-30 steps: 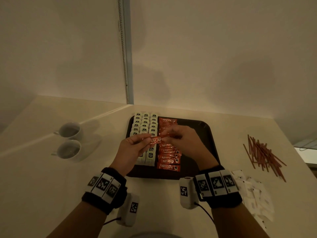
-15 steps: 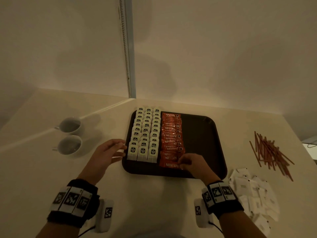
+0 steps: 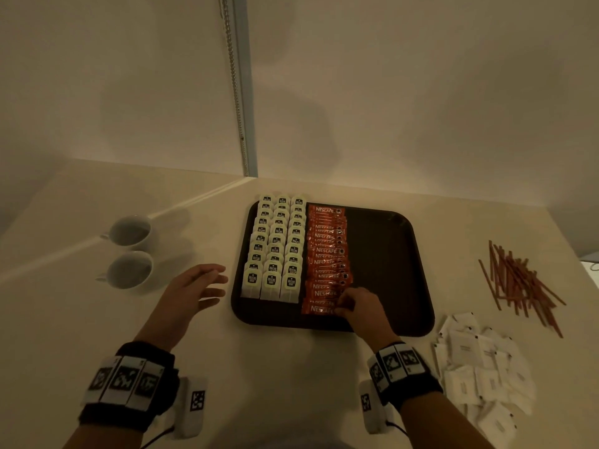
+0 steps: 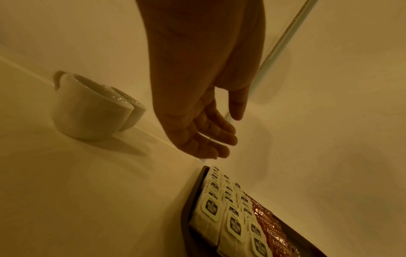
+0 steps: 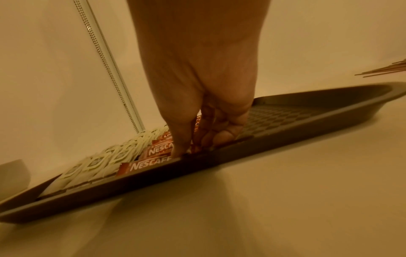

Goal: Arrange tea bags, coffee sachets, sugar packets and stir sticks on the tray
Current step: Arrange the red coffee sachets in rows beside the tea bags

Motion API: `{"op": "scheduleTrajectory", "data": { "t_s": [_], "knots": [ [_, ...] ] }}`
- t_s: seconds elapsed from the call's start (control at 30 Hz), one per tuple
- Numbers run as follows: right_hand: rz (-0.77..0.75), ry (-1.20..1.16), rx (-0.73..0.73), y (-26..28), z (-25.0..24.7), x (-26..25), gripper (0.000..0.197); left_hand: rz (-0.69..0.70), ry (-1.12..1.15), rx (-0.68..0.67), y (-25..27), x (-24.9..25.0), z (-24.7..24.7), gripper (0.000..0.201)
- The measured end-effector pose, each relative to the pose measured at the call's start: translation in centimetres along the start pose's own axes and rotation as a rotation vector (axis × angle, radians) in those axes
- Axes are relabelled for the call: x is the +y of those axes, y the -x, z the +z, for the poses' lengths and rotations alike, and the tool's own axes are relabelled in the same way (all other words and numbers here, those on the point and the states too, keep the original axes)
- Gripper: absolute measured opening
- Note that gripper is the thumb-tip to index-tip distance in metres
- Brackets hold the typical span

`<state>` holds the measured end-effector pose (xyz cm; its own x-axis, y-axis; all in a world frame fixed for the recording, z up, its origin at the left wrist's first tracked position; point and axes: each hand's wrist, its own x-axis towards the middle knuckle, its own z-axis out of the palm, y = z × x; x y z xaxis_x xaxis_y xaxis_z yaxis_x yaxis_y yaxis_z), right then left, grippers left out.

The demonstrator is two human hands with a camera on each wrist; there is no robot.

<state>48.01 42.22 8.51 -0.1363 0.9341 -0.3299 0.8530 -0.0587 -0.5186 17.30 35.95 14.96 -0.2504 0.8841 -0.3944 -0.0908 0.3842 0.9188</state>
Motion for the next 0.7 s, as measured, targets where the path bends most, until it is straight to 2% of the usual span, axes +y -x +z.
{"op": "scheduleTrajectory", "data": {
  "t_s": [0.13,0.23,0.33,0.4,0.47,0.53,0.6,0.7],
  "knots": [
    [0.02,-0.034,0.002,0.1,-0.1,0.3,0.019,-0.02,-0.001,0.002,-0.1,-0.1,0.0,0.018],
    [0.095,-0.228,0.038,-0.1,-0.7,0.8,0.031,-0.018,-0.023,0.004,-0.2,0.1,0.1,0.018],
    [0.178,-0.326,0.089,-0.9,-1.6,1.2,0.038,0.091,-0.29,0.028,-0.5,-0.4,1.3,0.014],
    [0.221,-0.353,0.098,-1.7,-1.8,1.5,0.04,0.234,-0.586,-0.025,-0.6,-1.1,3.6,0.032],
    [0.25,-0.361,0.072,-2.4,-1.7,1.7,0.041,0.384,-0.847,-0.158,-0.7,-1.7,7.0,0.062],
    [0.262,-0.361,0.045,-2.8,-1.6,1.9,0.041,0.523,-1.086,-0.261,-1.0,-2.6,10.4,0.077],
    [0.265,-0.358,0.023,-2.9,-1.6,1.9,0.043,0.589,-1.201,-0.293,-1.7,-3.6,12.9,0.083],
    [0.234,-0.364,-0.009,-2.7,-1.6,2.0,0.045,0.612,-1.335,-0.36,-2.4,-4.9,14.4,0.095]
  ]
}}
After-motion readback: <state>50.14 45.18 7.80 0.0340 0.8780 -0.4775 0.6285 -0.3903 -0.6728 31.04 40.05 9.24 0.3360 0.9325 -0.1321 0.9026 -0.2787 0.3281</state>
